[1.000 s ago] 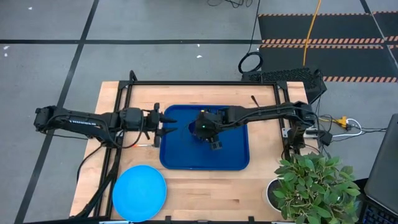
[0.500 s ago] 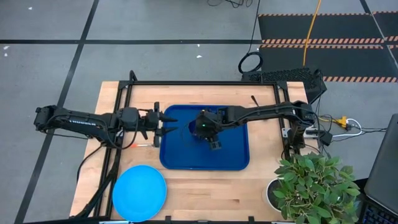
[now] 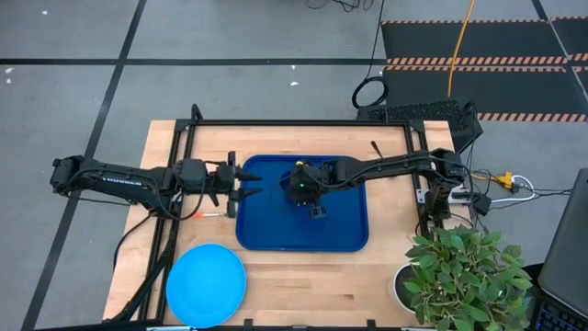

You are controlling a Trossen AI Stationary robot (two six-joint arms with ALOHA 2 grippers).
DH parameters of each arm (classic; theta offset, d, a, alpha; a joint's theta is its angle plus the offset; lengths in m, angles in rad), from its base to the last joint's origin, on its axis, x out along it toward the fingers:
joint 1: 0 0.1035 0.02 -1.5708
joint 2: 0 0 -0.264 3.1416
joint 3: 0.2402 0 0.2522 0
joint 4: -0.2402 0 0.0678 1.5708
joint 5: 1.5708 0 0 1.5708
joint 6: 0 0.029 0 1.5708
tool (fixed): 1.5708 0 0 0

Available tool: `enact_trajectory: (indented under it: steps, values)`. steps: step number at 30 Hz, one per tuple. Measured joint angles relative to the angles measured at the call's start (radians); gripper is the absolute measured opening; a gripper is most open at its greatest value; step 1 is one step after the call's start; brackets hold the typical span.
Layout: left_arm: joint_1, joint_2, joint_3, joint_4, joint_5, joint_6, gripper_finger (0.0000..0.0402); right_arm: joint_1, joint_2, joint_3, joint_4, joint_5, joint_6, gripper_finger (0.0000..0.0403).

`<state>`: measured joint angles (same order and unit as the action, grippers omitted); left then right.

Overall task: Pick and place plate/cup/fork/spoon on tray
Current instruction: Put the violet glass on the top right of the blue serving tray

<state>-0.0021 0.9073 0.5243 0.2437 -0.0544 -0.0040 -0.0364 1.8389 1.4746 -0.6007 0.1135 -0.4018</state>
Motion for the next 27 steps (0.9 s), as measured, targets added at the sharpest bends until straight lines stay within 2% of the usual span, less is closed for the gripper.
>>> enact_trajectory:
  steps: [2, 3, 8, 18, 23, 27]
  values:
    - [0.000, 0.000, 0.000, -0.009, 0.000, -0.001, 0.0154, 0.001, -0.007, 0.000, -0.022, 0.029, -0.006, 0.0018]
    - [0.000, 0.000, 0.000, -0.013, 0.000, -0.002, 0.0154, 0.001, -0.012, -0.001, -0.043, 0.047, -0.007, 0.0011]
    - [0.000, 0.000, 0.000, -0.037, 0.000, -0.006, 0.0154, 0.002, -0.044, -0.001, -0.141, 0.101, 0.013, 0.0004]
    - [-0.016, 0.000, 0.001, -0.039, 0.001, -0.008, 0.0154, -0.049, -0.179, -0.002, -0.356, 0.093, 0.124, 0.0001]
    - [-0.021, 0.000, 0.001, -0.038, 0.001, -0.008, 0.0154, -0.113, -0.238, -0.011, -0.397, -0.001, 0.188, 0.0001]
    - [-0.021, 0.000, 0.001, -0.038, 0.001, -0.009, 0.0154, -0.159, -0.293, -0.089, -0.355, -0.016, 0.193, 0.0001]
